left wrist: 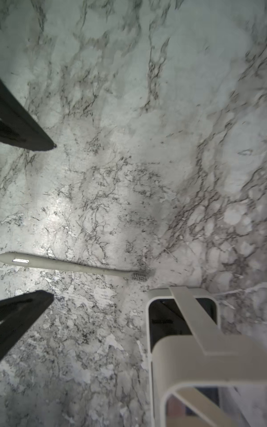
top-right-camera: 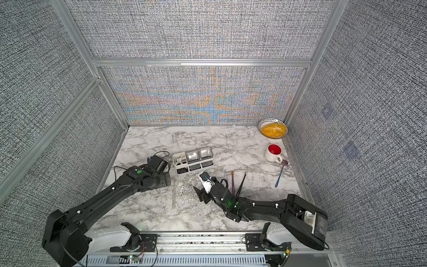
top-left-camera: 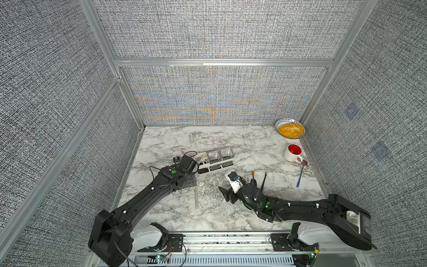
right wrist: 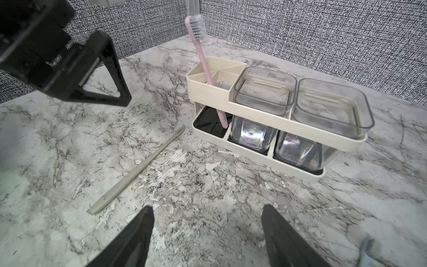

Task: Place the toothbrush into the toothbrush holder
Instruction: Move the toothbrush to the center of the board.

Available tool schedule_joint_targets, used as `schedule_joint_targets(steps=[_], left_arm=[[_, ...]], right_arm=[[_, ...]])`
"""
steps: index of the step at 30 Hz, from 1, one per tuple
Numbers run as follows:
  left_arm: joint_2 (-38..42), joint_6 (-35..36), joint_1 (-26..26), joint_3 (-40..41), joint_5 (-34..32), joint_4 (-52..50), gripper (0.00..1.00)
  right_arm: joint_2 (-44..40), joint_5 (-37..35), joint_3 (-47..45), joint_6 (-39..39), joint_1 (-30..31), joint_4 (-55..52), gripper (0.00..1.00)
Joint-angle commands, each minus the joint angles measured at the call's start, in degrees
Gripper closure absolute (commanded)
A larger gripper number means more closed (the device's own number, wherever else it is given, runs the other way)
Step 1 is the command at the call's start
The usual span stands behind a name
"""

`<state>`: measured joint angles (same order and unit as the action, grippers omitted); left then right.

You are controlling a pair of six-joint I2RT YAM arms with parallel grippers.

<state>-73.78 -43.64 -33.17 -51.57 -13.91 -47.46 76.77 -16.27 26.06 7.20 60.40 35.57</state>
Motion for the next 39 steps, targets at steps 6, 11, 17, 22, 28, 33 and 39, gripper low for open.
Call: schedule_joint_targets(steps=[6, 11, 17, 22, 28, 33, 39], left_arm=[[-8.52, 1.62, 0.70, 1.73, 9.23, 8.22, 0.24], [-16.75, 4.43, 0.82, -1.20, 13.32, 9.67, 0.29], [-23.64, 3.87, 0.90, -1.00, 13.20, 12.94, 0.43], [-24.60, 3.60, 0.99, -0.90, 10.09, 11.57, 0.50], [-24.46, 3.21, 1.05, 0.66, 9.15, 12.43, 0.71], [-24.62, 3.69, 1.25, 0.85, 6.00, 10.59, 0.78], [-22.86, 4.10, 5.78, 3.87, 7.61, 12.50, 0.80]], right_arm=[[-4.70, -2.91, -4.23, 1.12, -0.14, 1.82, 0.23], [-6.46, -3.24, -6.13, 1.69, -0.72, 1.90, 0.23], [-7.33, -3.50, -6.50, 1.79, -0.81, 1.17, 0.23], [-7.77, -3.85, -7.10, 1.61, -0.85, 1.18, 0.23], [-6.92, -3.60, -6.68, 1.40, -1.05, 1.53, 0.23], [-6.62, -3.41, -6.36, 1.37, -1.07, 1.11, 0.23], [-7.58, -3.50, -6.57, 1.41, -1.03, 0.99, 0.23]])
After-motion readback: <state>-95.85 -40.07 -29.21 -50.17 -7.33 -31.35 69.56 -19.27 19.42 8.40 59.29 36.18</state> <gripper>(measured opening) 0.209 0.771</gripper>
